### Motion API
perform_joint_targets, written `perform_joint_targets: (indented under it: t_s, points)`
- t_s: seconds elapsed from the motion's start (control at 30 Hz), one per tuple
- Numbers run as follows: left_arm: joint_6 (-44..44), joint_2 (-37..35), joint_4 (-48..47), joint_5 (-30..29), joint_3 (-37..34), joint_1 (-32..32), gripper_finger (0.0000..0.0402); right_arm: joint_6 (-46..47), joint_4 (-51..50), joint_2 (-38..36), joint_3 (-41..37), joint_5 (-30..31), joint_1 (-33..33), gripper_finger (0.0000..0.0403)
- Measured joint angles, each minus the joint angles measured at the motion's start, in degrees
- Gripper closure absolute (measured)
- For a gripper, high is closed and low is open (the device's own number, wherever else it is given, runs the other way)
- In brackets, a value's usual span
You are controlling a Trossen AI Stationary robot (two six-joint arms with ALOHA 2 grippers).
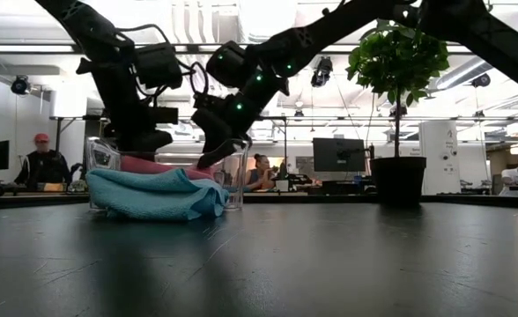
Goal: Fold microfiber towels
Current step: Put the pink microfiber cloth into the transparent bin
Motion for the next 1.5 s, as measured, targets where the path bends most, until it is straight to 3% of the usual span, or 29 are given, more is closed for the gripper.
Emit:
perform_joint_targets:
  t_s: [0.27,0.43,0.57,0.77,1.27,1.5]
  points:
    - [6.52,-2.29,-3.63,0.44,3.01,-0.06,0.0402,-1.34,-0.99,-1.0,0.48,1.33,-0.06,0.0394]
    - [11.66,-5.15,-4.3,4.72,3.58,-0.04,0.0402,-2.53,0.55,-1.08,1.79,0.97,0.16,0.0394]
    - [14.09,-6.47,-3.46,10.89,2.1,0.07,0.0401,-2.53,2.81,-0.05,1.68,-2.08,0.2,0.0394]
    - [13.07,-4.29,-1.0,11.07,-1.47,0.09,0.0401,-2.73,2.12,2.24,1.64,-1.68,0.2,0.0394]
    - [14.02,-5.28,-3.42,10.13,0.87,0.09,0.0401,-1.13,-1.42,-0.46,1.57,-1.21,-0.06,0.0394]
    - [15.83,-5.56,0.04,-0.19,0.94,0.79,0.0401,-1.26,1.44,-0.78,1.6,-0.25,-0.78,0.0394]
